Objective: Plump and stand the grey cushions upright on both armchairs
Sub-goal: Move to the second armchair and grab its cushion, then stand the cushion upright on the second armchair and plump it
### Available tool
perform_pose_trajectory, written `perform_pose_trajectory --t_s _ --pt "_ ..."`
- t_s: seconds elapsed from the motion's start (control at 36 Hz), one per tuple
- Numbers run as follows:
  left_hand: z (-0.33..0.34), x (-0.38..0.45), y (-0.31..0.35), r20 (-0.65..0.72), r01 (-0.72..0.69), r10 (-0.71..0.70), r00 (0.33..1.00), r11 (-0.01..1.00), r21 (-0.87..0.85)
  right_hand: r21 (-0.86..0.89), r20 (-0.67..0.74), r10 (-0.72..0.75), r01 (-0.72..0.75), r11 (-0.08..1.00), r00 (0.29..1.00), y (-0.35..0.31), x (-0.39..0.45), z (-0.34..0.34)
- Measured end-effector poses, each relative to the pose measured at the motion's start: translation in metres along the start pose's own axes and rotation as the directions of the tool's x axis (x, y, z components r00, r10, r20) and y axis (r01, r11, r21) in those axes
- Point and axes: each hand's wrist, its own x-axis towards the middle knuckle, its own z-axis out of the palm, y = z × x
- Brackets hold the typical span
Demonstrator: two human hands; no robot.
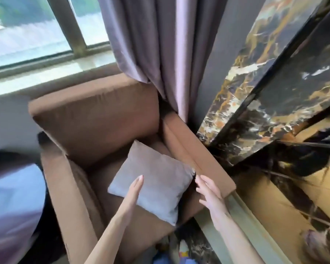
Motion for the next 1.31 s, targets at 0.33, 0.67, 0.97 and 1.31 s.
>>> perform_pose_trajectory --t_s 0.33,0.67,0.97,1.31 --pt "-0.051 0.130 -0.041 -0.223 0.180 -0.142 0.964 0.971 0.159 -0.144 0.059 0.234 -0.224 0.964 0.970 0.070 0.146 0.039" --pt "-0.131 0.290 -0.088 -0.438 0.396 -0.152 0.886 0.740 0.544 -0.297 -0.162 0.314 -0.349 0.889 0.936 0.190 0.307 0.062" --pt "-0.164 0.391 -0.124 -0.346 0.395 -0.246 0.905 0.785 0.477 -0.165 -0.080 0.377 -0.385 0.908 0.923 0.295 0.388 0.073" --pt "-0.157 0.392 -0.144 -0.177 0.269 -0.220 0.959 0.904 0.333 -0.038 -0.041 0.351 -0.352 0.935 0.936 0.301 0.394 0.075"
